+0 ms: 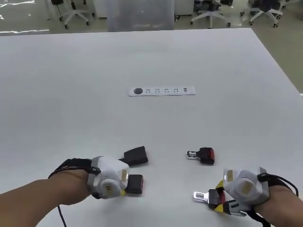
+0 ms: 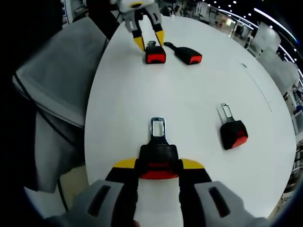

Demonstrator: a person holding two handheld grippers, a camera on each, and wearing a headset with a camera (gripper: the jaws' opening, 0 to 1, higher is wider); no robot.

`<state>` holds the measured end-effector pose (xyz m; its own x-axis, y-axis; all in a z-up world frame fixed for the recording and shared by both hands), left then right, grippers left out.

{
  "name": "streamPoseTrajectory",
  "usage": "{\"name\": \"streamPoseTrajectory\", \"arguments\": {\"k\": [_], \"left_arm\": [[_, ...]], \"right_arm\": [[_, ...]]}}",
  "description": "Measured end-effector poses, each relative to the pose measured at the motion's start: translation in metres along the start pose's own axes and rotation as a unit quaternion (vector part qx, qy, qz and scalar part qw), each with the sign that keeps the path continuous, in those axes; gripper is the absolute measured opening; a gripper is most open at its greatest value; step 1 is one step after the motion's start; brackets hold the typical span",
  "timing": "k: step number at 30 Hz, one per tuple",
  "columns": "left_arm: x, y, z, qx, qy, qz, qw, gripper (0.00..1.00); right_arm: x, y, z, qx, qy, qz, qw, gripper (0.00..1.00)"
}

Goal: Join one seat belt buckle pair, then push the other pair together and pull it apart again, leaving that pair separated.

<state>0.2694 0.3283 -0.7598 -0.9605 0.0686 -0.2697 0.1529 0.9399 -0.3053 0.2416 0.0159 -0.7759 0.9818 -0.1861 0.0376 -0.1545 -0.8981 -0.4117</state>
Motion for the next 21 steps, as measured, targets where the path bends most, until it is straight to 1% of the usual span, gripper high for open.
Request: {"name": "streamPoseTrajectory", "arguments": {"k": [2, 3, 5, 6, 8, 9, 10, 11, 13, 15, 17, 21], "left_arm": [[-0.001, 0.001, 0.000, 0.001, -0.001, -0.014, 0.9999, 0.27], [-0.002, 0.002, 0.000, 0.004, -0.001, -0.027, 0.9996, 0.27], [-0.001, 0.002, -0.001, 0.004, -0.001, -0.031, 0.9995, 0.25], [-0.001, 0.002, -0.002, 0.004, 0.000, -0.033, 0.9995, 0.24], [0.002, 0.003, -0.006, 0.004, 0.007, -0.048, 0.9988, 0.18], [0.004, 0.005, -0.008, 0.006, 0.011, -0.053, 0.9985, 0.15], [0.005, 0.007, -0.008, 0.006, 0.010, -0.051, 0.9986, 0.12], [0.008, 0.010, -0.009, 0.006, 0.009, -0.049, 0.9987, 0.11], [0.009, 0.011, -0.009, 0.004, 0.006, -0.050, 0.9987, 0.09], [0.009, 0.011, -0.010, 0.002, 0.004, -0.058, 0.9983, 0.08], [0.009, 0.012, -0.010, -0.005, 0.003, -0.049, 0.9988, 0.08], [0.008, 0.011, -0.010, -0.004, 0.002, -0.054, 0.9985, 0.08]], "right_arm": [[0.002, 0.000, 0.000, 0.002, -0.007, 0.004, 1.0000, 0.33], [0.002, 0.001, 0.000, 0.003, -0.010, 0.004, 0.9999, 0.32], [0.003, 0.001, 0.001, 0.004, -0.013, 0.004, 0.9999, 0.33], [0.003, 0.001, 0.001, 0.005, -0.015, 0.004, 0.9999, 0.33], [0.004, 0.002, 0.001, 0.007, -0.020, 0.006, 0.9998, 0.33], [0.004, 0.002, 0.001, 0.007, -0.022, 0.008, 0.9997, 0.33], [0.004, 0.002, 0.002, 0.007, -0.023, 0.007, 0.9997, 0.33], [0.004, 0.003, 0.002, 0.007, -0.024, 0.009, 0.9997, 0.33], [0.004, 0.002, 0.003, 0.004, -0.023, 0.008, 0.9997, 0.33], [0.004, 0.002, 0.003, 0.002, -0.023, 0.007, 0.9997, 0.33], [0.004, 0.001, 0.002, -0.001, -0.024, 0.004, 0.9997, 0.33], [0.004, 0.001, 0.003, -0.002, -0.025, 0.009, 0.9997, 0.33]]}}
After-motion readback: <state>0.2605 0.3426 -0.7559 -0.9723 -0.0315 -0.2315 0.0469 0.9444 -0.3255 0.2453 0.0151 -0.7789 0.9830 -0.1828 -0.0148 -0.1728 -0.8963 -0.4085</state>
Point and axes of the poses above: the centre of the closed fingertips' face, and the gripper's own axes: z roughly forward along the fingers, x roughly to its right, y roughly out of its underside, the point moved 9 cm from there along -z, roughly backward along the fingers, and after that the axes turned 2 degrees about -x, right-handed, at the moved point
